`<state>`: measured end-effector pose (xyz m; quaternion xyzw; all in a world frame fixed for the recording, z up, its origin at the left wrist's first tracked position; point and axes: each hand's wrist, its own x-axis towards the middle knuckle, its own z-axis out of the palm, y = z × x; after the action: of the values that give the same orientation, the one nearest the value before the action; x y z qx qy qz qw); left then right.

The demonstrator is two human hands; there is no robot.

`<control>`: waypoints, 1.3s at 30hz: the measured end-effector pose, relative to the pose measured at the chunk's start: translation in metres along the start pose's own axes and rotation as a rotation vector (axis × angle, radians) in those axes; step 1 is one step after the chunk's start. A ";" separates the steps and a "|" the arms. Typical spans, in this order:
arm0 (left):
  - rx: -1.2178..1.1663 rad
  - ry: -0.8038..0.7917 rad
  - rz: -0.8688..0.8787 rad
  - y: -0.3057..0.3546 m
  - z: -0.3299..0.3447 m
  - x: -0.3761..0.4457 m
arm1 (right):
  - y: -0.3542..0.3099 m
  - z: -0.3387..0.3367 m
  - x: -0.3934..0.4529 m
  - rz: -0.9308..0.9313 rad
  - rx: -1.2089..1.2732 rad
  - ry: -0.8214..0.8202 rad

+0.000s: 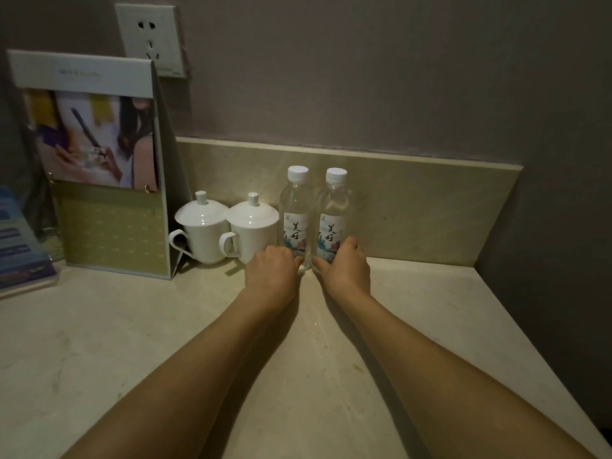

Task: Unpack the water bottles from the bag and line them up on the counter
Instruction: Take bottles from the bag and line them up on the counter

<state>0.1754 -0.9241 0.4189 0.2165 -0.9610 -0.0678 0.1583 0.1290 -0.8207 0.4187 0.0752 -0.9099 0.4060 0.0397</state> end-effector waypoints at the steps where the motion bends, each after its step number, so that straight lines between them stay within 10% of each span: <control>1: 0.000 0.001 -0.003 0.000 0.001 0.001 | 0.000 0.000 0.000 -0.001 -0.001 -0.004; 39: -0.059 0.061 -0.034 0.002 0.012 0.017 | 0.005 0.006 0.006 -0.077 -0.049 0.045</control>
<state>0.1561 -0.9290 0.4129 0.2298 -0.9495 -0.0920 0.1926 0.1220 -0.8230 0.4119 0.1001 -0.9149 0.3832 0.0777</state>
